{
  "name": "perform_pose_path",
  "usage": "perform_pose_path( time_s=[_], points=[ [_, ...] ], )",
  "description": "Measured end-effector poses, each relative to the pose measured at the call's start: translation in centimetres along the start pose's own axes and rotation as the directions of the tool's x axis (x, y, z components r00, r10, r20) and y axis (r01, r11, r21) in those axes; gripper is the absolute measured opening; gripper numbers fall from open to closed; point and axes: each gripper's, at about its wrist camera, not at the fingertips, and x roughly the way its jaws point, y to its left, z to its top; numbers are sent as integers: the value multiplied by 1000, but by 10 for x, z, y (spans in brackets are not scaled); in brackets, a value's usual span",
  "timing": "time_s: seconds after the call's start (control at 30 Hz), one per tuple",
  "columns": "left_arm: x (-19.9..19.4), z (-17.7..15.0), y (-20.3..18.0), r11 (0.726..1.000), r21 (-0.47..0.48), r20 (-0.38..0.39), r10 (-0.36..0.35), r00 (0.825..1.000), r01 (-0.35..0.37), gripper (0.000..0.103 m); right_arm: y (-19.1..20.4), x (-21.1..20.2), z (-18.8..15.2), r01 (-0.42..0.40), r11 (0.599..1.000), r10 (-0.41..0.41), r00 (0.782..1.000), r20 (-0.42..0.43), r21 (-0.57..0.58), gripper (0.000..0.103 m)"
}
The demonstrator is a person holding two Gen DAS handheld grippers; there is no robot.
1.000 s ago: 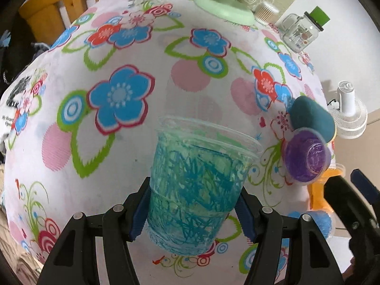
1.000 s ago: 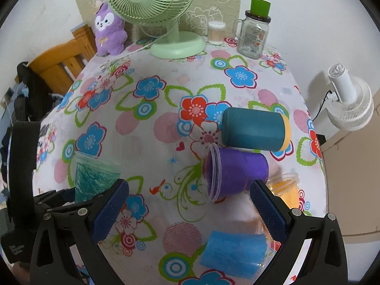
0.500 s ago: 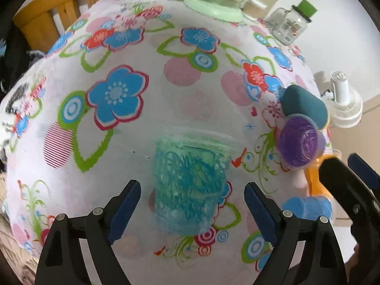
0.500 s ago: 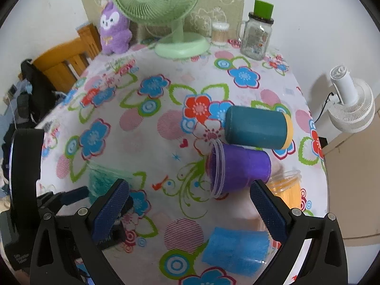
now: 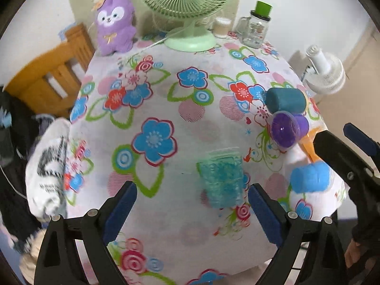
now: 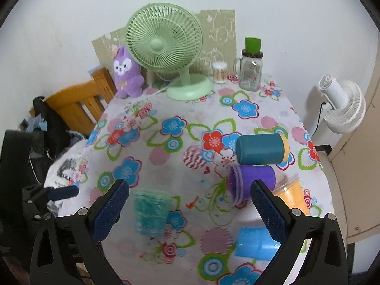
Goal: Flip cup upside down
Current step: 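Move the right tool to the teal cup and close it around the cup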
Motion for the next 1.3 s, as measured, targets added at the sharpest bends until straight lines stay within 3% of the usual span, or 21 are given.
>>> perform_pose_path(
  time_s=[0.27,0.63,0.87,1.2,1.3],
  points=[
    [-1,-8,23,991,131,-14,-11,1000,13,97,35,-8,-27,68,997,-71,994,86,29,103],
    [50,-30,39,958,287,-62,35,997,-15,97,59,24,-87,154,987,-161,959,234,51,96],
    [76,-44,51,955,293,-60,74,995,-53,97,57,53,-122,140,989,-149,958,246,53,89],
    [94,-54,68,957,279,-64,97,993,-76,97,72,81,-146,106,992,-120,964,238,72,81],
    [98,-54,72,961,269,-66,91,994,-70,97,74,87,-148,104,991,-121,964,235,81,71]
  ],
)
